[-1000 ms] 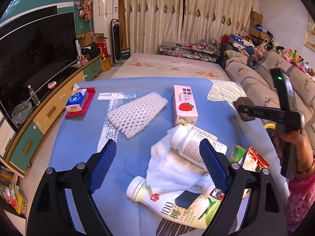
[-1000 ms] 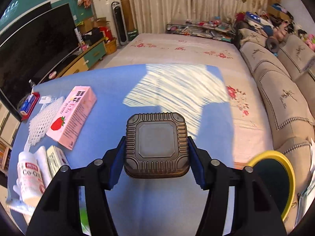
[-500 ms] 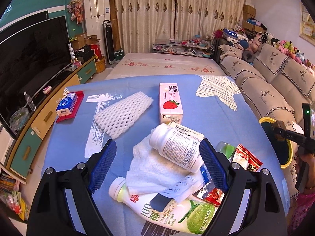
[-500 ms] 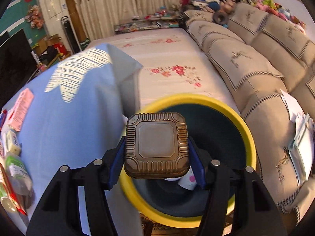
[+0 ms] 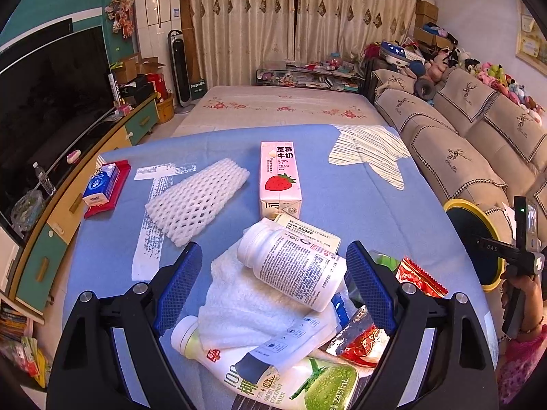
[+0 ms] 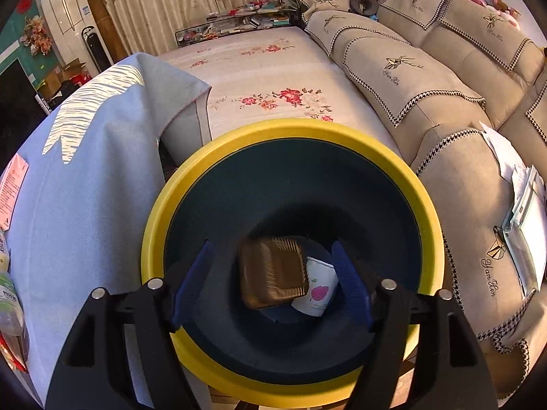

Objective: Collect trash
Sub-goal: 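Carry the brown container over the bin and open the right tool, then grasp the pink strawberry milk carton with the left tool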

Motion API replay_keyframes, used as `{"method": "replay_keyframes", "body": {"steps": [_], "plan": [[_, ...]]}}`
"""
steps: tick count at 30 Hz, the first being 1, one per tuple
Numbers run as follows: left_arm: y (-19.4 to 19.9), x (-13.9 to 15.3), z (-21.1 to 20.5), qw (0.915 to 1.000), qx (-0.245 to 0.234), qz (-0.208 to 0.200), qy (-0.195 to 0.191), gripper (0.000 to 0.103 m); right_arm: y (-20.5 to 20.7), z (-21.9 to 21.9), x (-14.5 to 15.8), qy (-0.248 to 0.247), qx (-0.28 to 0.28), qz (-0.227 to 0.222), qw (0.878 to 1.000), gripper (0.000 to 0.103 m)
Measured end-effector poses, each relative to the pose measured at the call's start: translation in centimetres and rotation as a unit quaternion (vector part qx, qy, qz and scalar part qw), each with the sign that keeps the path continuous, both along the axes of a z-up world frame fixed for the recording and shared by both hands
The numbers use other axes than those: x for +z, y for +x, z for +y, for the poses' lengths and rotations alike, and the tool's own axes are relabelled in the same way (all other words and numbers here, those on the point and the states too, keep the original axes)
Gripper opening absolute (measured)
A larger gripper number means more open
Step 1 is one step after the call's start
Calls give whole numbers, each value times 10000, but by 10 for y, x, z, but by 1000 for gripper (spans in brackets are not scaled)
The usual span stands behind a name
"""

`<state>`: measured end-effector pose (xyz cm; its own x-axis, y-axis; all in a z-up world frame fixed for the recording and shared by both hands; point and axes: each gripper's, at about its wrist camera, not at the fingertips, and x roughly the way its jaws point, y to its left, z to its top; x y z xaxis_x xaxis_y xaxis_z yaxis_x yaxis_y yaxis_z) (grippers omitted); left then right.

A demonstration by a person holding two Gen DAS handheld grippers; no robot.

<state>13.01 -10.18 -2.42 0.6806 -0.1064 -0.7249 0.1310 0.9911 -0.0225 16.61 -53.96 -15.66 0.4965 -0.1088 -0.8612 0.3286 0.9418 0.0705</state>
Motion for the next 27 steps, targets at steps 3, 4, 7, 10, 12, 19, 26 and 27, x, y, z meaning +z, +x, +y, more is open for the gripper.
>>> {"method": "replay_keyframes", "body": {"steps": [3, 4, 7, 10, 12, 19, 26, 27], "plan": [[6, 2, 0, 10000, -69, 50, 14, 85, -1, -1, 3, 0, -16, -37, 10000, 68], [9, 3, 0, 9999, -112, 83, 9, 85, -1, -1, 4, -3, -24, -49, 10000, 68], [22, 7, -3, 9994, -254, 233, -16, 85, -1, -1, 9, -9, -61, -114, 9999, 68], [37, 12, -8, 9989, -336, 314, 62, 85, -1, -1, 10, 35, -70, -156, 9998, 68], [51, 13, -13, 9984, -372, 389, 155, 85, -1, -1, 10, 50, -58, -159, 9998, 68], [113, 0, -36, 9944, -416, 904, 344, 85, 0, 1, 9, 98, -21, -172, 9998, 68], [165, -34, -44, 9874, -146, 1527, 393, 70, -3, -3, 9, 131, -30, -204, 9997, 68], [170, -39, -44, 9863, -106, 1595, 403, 70, -3, -4, 10, 140, -32, -208, 9997, 68]]}}
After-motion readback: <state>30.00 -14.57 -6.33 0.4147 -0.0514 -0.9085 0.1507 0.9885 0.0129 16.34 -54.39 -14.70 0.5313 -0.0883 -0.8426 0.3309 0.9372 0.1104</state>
